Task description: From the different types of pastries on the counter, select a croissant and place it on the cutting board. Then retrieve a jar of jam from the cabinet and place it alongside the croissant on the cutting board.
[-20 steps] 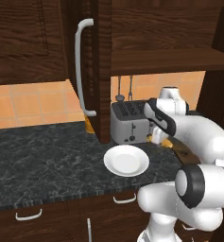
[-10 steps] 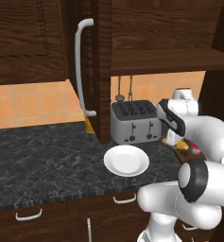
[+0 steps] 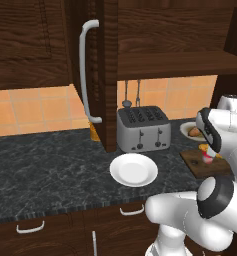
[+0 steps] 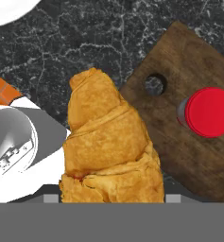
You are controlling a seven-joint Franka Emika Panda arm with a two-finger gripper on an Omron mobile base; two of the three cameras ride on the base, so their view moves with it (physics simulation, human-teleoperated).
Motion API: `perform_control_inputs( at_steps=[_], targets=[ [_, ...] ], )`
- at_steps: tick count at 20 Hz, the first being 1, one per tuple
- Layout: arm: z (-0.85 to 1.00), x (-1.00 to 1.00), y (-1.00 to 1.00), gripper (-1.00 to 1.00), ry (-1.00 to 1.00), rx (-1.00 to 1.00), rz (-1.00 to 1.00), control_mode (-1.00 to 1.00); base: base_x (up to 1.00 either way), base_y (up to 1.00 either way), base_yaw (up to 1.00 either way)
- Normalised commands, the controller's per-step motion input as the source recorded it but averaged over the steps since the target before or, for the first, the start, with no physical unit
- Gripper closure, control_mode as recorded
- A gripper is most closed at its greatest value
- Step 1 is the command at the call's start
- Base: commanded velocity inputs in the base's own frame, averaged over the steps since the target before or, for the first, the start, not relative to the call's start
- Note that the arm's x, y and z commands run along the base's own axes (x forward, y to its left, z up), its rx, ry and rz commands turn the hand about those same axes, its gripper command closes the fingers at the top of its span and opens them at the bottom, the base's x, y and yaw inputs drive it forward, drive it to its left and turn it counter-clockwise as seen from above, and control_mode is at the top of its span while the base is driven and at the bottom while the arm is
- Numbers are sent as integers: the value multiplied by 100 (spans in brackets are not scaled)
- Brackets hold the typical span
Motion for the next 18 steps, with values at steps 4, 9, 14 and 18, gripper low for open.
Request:
perform_control_inputs(
  at_steps=[4, 9, 14, 18],
  targets=[
    [35, 0, -30, 100, -31, 0, 0, -100, 0, 0, 0],
    [6, -2, -59, 100, -3, 2, 0, -100, 0, 0, 0],
    [-1, 5, -61, 100, 3, 6, 0, -100, 0, 0, 0],
    [-3, 16, -66, 100, 2, 5, 0, -100, 0, 0, 0]
  ],
)
